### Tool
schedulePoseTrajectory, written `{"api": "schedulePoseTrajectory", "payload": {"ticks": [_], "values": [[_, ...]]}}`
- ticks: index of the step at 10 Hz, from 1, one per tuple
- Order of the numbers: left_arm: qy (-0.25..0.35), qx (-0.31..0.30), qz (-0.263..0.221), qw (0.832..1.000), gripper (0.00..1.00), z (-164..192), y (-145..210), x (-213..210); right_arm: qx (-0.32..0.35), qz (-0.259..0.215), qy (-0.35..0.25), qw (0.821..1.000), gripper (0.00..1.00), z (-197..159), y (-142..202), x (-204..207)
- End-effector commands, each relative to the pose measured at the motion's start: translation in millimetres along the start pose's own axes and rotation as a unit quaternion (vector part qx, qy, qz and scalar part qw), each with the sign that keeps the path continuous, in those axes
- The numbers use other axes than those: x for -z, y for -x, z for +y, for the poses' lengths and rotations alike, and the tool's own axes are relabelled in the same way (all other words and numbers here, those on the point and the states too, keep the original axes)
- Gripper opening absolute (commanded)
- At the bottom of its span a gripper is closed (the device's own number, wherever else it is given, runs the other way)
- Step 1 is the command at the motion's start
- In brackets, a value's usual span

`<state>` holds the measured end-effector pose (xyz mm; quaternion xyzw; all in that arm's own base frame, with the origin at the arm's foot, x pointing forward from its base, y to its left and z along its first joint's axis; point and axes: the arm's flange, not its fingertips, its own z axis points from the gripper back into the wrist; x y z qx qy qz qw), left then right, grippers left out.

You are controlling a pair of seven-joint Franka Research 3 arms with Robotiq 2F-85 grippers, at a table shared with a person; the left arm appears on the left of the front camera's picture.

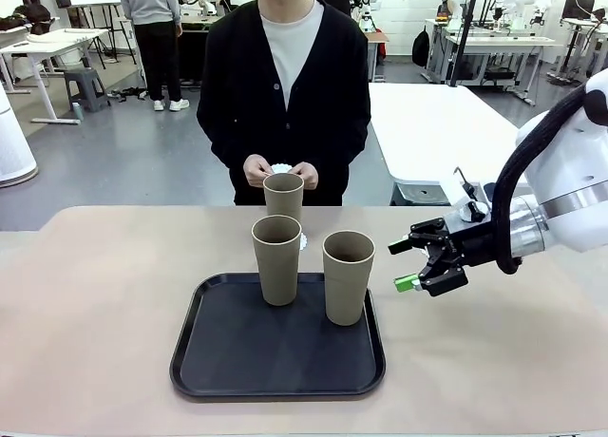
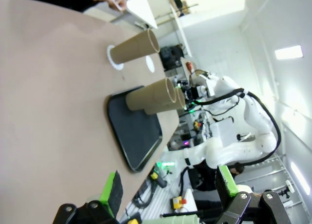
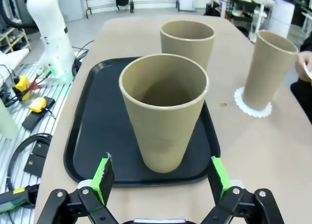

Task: Place coasters on the table and set cups on them.
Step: Take one Reusable plastic cup from the Flat Tray and place it on a coaster set by the human.

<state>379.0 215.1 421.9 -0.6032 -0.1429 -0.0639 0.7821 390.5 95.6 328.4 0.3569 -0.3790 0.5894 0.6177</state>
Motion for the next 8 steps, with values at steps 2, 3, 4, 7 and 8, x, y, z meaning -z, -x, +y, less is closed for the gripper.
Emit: {"api": "schedulePoseTrajectory", "payload": {"ticks": [2, 3, 4, 7, 8], "values": [[-0.002, -0.002, -0.001, 1.0, 1.0, -0.8, 2.3, -1.1, -0.044, -0.053, 0.003, 0.998, 1.0, 0.1, 20.9, 13.0], [-0.002, -0.002, -0.001, 1.0, 1.0, -0.8, 2.3, -1.1, -0.043, -0.057, 0.002, 0.997, 1.0, -1.9, 24.8, 16.3], [-0.002, -0.002, -0.001, 1.0, 1.0, -0.8, 2.3, -1.1, -0.04, -0.053, -0.006, 0.998, 1.0, -2.8, 28.5, 21.0], [-0.002, -0.002, -0.001, 1.0, 1.0, -0.8, 2.3, -1.1, -0.029, -0.044, -0.017, 0.998, 1.0, -8.1, 35.4, 39.5], [-0.002, -0.002, -0.001, 1.0, 1.0, -0.8, 2.3, -1.1, -0.025, -0.044, -0.021, 0.998, 1.0, -8.4, 35.9, 44.1]]}}
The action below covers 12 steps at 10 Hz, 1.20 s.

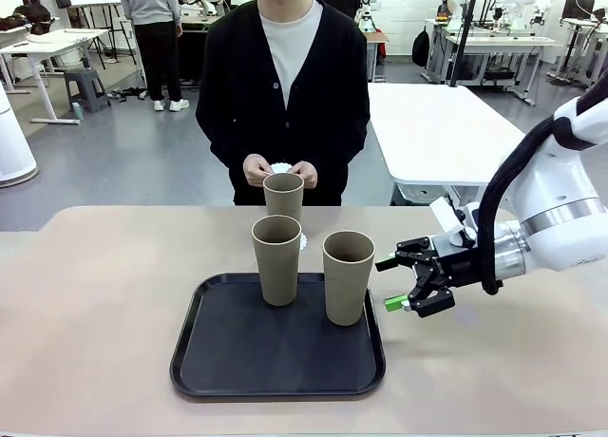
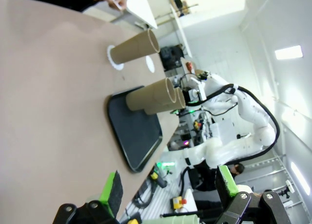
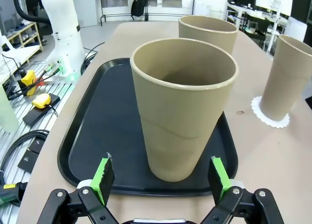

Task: Place coasters on the table and set cups on them.
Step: Take one Reusable plastic cup from the Flat Tray and place it on a coaster set by the human.

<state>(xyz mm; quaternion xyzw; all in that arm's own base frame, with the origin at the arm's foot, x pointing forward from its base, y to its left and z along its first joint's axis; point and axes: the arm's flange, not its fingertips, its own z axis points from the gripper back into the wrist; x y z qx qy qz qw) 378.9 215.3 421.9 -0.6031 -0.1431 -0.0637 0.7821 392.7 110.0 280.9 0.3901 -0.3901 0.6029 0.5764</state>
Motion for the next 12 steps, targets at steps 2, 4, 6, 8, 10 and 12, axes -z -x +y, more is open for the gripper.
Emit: {"api": "schedulePoseTrajectory", "payload": {"ticks": [2, 4, 6, 8, 10, 12], "values": [[-0.002, -0.002, 0.0, 1.0, 1.0, -0.8, 2.2, -0.8, -0.001, -0.01, 0.013, 1.0, 1.0, -9.6, 4.1, 14.0], [-0.002, -0.002, 0.0, 1.0, 1.0, -0.8, 2.2, -0.8, 0.005, -0.003, 0.016, 1.0, 1.0, -11.9, 6.3, 22.0], [-0.002, -0.002, 0.0, 1.0, 1.0, -0.8, 2.2, -0.8, 0.02, 0.002, 0.022, 1.0, 1.0, -16.4, 8.9, 29.6], [-0.002, -0.002, 0.0, 1.0, 1.0, -0.8, 2.2, -0.8, 0.021, -0.004, 0.022, 1.0, 1.0, -19.5, 8.3, 35.0], [-0.002, -0.002, 0.0, 1.0, 1.0, -0.8, 2.2, -0.8, 0.022, -0.009, 0.023, 0.999, 1.0, -21.4, 6.9, 37.0], [-0.002, -0.002, 0.0, 1.0, 1.0, -0.8, 2.2, -0.8, 0.022, -0.013, 0.021, 0.999, 1.0, -22.1, 6.0, 38.7]]}}
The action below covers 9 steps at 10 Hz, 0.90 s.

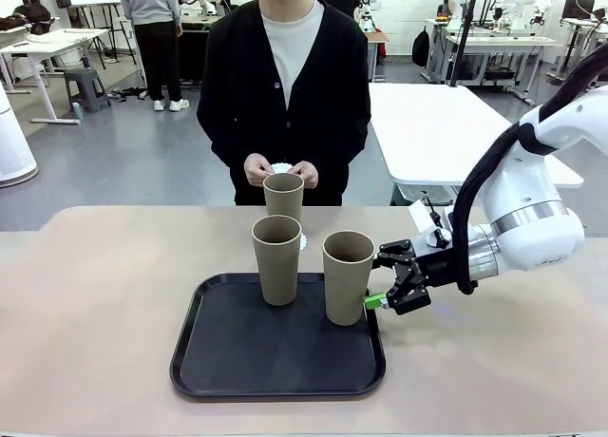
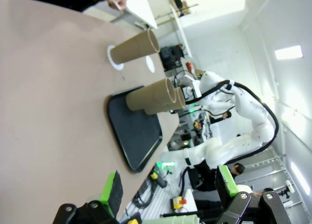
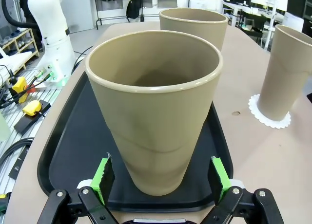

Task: Place coasters on the table and set cups on them.
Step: Take one Reusable plastic cup from the Flat Tray and place it on a coaster set by the human.

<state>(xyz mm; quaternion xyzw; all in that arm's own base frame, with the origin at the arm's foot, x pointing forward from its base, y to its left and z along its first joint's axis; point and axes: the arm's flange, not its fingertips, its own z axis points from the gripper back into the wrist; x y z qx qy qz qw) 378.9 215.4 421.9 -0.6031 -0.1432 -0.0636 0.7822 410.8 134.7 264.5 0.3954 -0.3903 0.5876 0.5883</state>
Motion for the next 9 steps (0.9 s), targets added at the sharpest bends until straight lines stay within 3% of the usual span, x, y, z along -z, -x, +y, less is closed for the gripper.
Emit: {"api": "schedulePoseTrajectory", "payload": {"ticks": [1, 9], "values": [[-0.002, -0.002, 0.0, 1.0, 1.0, -0.8, 2.2, -0.8, 0.003, -0.01, 0.013, 1.0, 1.0, -3.5, 0.1, 11.2], [-0.002, -0.002, 0.0, 1.0, 1.0, -0.8, 2.2, -0.8, 0.003, -0.016, -0.002, 1.0, 1.0, -13.5, -9.1, 37.5]]}}
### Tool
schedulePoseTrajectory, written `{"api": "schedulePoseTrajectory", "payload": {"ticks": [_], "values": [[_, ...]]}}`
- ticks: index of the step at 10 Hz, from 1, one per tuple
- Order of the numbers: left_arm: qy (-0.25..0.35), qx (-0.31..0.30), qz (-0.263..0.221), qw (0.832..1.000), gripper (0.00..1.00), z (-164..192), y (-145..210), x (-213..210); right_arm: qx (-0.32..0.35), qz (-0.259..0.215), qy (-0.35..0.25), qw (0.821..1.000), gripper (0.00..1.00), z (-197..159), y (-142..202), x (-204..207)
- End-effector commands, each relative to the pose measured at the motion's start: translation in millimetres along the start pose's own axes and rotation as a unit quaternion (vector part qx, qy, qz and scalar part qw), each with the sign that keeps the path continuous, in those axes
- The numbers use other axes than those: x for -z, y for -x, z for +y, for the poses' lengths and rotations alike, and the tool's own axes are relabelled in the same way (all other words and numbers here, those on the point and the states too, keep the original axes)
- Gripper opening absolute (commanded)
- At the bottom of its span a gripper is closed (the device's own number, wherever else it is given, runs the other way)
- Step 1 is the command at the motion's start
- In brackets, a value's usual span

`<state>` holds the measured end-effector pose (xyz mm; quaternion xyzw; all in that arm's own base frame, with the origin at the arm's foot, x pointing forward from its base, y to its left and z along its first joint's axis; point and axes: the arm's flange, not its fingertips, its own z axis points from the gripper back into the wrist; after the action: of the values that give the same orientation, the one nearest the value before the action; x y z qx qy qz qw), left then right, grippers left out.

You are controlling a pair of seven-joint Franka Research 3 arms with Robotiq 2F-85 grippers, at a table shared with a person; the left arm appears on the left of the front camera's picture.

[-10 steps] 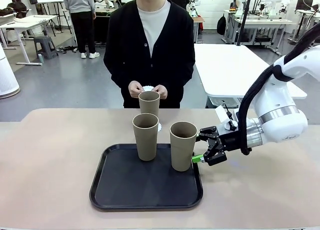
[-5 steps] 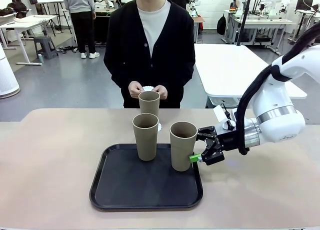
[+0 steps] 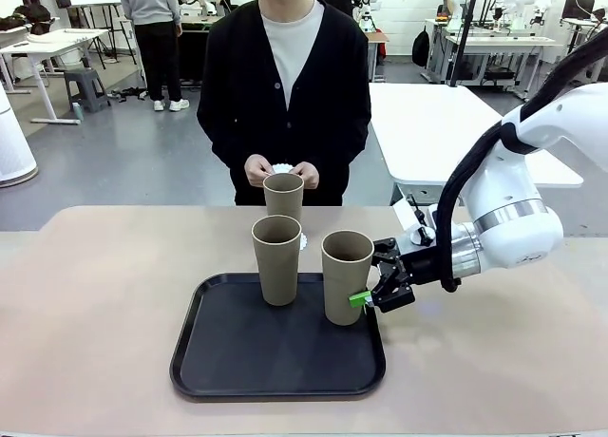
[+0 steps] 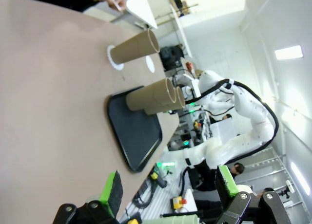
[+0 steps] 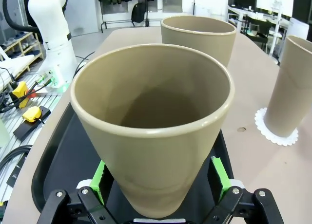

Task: Place coasters on the table and set cups on them.
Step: Take one Reusable plastic cup from the Flat Tray and place it on a coaster set by the human.

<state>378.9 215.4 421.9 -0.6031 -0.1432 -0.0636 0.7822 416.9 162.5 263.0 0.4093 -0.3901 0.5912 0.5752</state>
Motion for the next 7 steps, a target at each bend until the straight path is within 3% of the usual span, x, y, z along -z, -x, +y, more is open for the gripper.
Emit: {"api": "schedulePoseTrajectory", "payload": {"ticks": [1, 7], "values": [[-0.002, -0.002, 0.0, 1.0, 1.0, -0.8, 2.2, -0.7, 0.011, -0.006, 0.007, 1.0, 1.0, -10.3, -0.8, 16.3], [-0.002, -0.002, 0.0, 1.0, 1.0, -0.8, 2.2, -0.7, 0.009, -0.019, -0.01, 1.0, 1.0, -13.7, -5.4, 29.4]]}}
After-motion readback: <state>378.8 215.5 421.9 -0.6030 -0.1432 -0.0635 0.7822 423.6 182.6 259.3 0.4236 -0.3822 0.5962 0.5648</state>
